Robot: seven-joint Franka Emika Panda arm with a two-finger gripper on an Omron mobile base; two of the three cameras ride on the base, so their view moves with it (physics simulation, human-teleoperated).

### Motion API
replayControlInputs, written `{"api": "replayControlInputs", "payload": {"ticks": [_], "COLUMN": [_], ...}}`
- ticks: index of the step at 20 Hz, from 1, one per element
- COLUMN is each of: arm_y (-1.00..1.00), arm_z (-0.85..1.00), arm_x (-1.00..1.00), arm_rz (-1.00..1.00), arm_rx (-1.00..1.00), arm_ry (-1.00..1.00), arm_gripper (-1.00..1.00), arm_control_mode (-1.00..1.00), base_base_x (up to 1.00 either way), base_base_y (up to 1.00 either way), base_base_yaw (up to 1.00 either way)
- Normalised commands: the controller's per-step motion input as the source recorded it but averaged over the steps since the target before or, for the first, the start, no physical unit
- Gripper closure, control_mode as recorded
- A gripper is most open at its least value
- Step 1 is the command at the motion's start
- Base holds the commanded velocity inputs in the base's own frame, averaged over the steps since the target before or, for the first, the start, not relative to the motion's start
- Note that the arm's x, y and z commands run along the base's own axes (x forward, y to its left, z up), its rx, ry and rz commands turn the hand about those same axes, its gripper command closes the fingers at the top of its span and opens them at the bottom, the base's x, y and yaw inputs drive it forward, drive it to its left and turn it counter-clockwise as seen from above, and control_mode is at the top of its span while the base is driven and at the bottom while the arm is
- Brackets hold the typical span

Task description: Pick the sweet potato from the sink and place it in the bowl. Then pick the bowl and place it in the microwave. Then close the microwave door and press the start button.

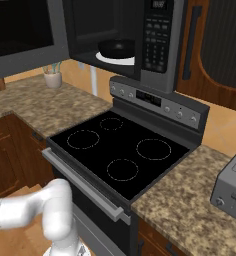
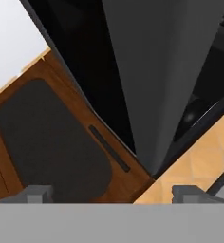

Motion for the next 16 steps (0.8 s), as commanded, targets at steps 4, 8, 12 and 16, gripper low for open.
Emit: {"api": "replayControlInputs", "payload": {"ticks": [4, 8, 12, 16], "arm_y": [-0.55, -0.88, -1.00, -1.00], "arm_z": [0.35, 0.19, 0.01, 0.05], "arm_x": [0.00, -0.19, -0.38, -0.32], "arm_rz": [0.00, 0.00, 0.00, 0.00], "arm_rx": [0.26, 0.37, 0.48, 0.44], "arm_ry": [-0.50, -0.47, -0.48, -0.43], "arm_gripper": [-1.00, -1.00, -1.00, -1.00], "arm_control_mode": [-1.00, -1.00, -1.00, -1.00], "base_base_x": [0.00, 0.00, 0.00, 0.00], "base_base_y": [0.00, 0.00, 0.00, 0.00], "base_base_yaw": [0.00, 0.00, 0.00, 0.00]}}
